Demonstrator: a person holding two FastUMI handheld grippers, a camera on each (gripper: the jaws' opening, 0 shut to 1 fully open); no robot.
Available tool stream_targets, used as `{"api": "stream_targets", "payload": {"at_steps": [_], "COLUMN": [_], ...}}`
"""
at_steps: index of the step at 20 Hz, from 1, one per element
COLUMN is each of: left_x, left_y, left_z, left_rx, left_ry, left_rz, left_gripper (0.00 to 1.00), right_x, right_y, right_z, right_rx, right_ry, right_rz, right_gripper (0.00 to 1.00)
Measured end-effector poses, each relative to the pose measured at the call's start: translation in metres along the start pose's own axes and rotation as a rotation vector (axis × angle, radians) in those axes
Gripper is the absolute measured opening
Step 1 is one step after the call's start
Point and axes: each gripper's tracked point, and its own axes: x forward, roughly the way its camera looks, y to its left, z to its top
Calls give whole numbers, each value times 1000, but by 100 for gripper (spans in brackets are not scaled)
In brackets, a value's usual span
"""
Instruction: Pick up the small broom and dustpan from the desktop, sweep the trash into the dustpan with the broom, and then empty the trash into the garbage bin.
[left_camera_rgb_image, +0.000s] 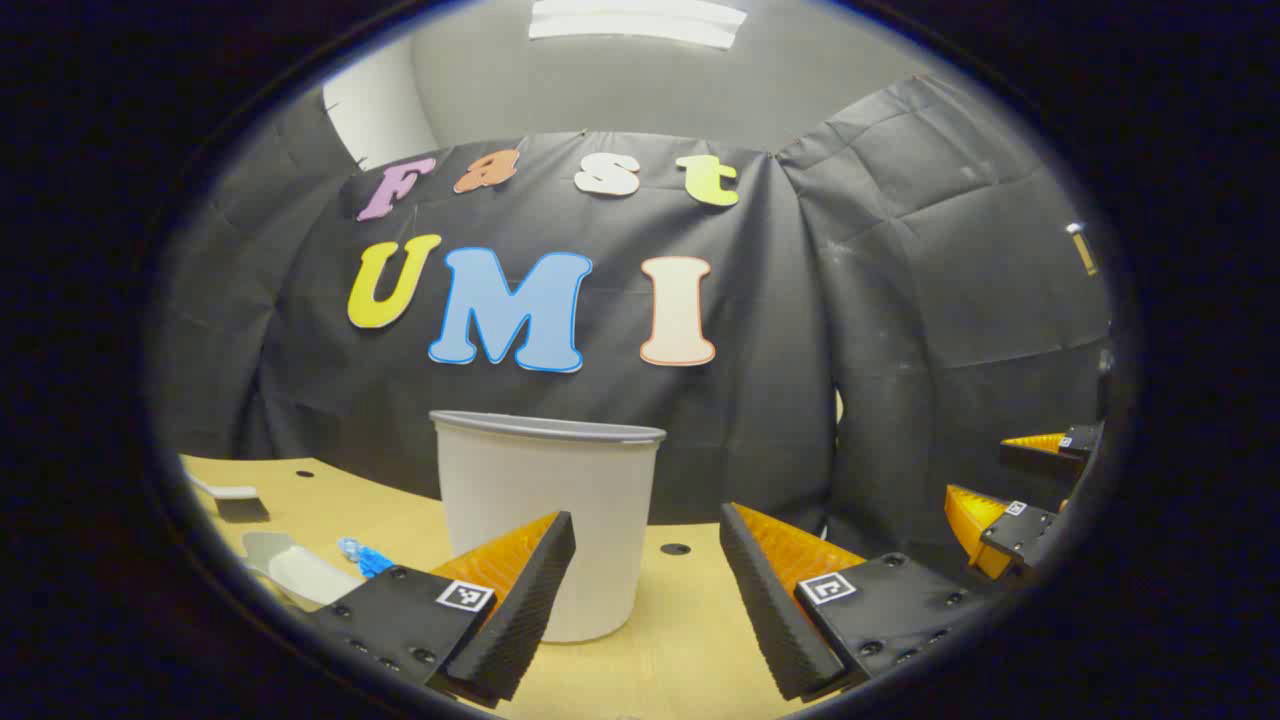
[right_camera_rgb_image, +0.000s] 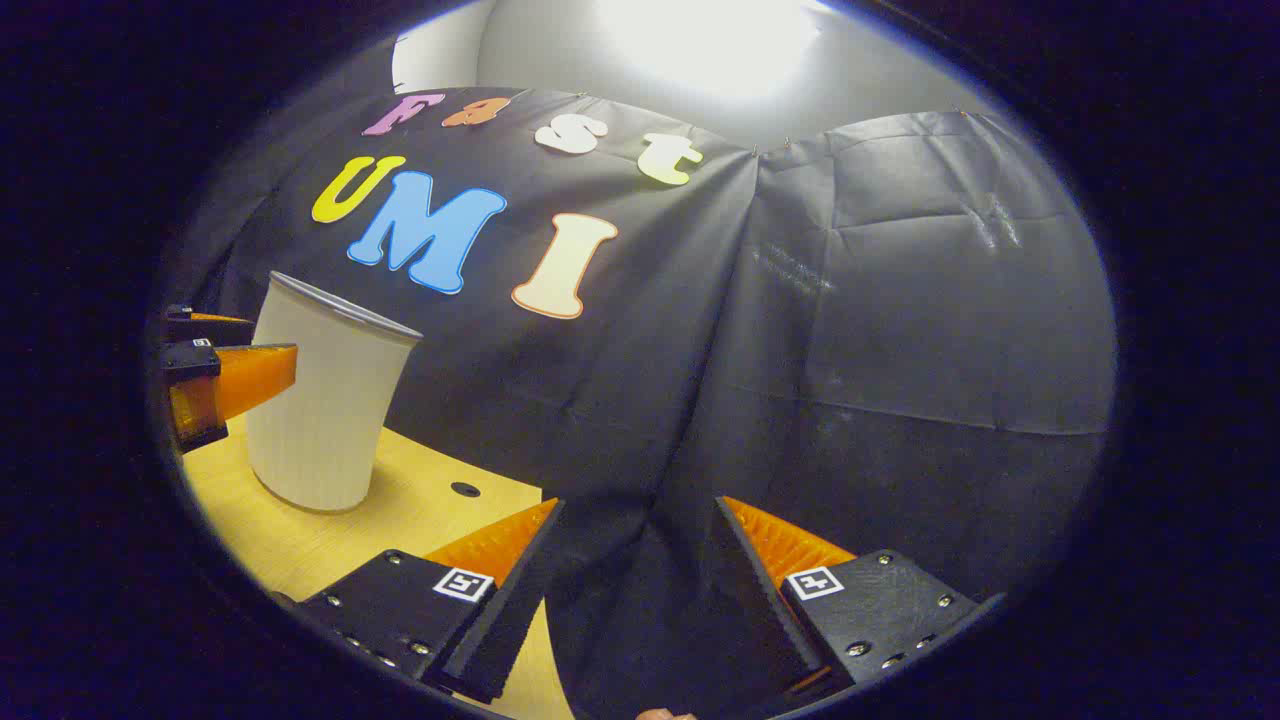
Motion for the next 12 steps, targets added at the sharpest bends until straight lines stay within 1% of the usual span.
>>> {"api": "stream_targets", "payload": {"at_steps": [1, 2, 3, 4, 6, 7, 10, 12], "left_x": [-14, -27, -39, -53, -76, -87, -115, -125], "left_y": [23, 49, 77, 108, 174, 206, 296, 344], "left_z": [12, 21, 32, 42, 64, 75, 106, 121], "left_rx": [1, 7, 13, 22, 57, 85, 157, 164], "left_ry": [12, 24, 37, 49, 80, 92, 113, 134], "left_rz": [-14, -26, -34, -35, -26, -22, 1, 14], "left_gripper": [99, 95, 95, 99, 99, 99, 98, 95], "right_x": [-19, -37, -54, -70, -94, -103, -120, -128], "right_y": [13, 30, 50, 72, 122, 148, 229, 273], "right_z": [10, 22, 35, 51, 82, 98, 145, 173], "right_rx": [8, 25, 47, 74, 127, 144, 182, 195], "right_ry": [21, 44, 65, 85, 108, 112, 106, 98], "right_rz": [-8, -10, -11, -11, 1, 16, 100, 156], "right_gripper": [91, 91, 91, 91, 91, 91, 91, 92]}}
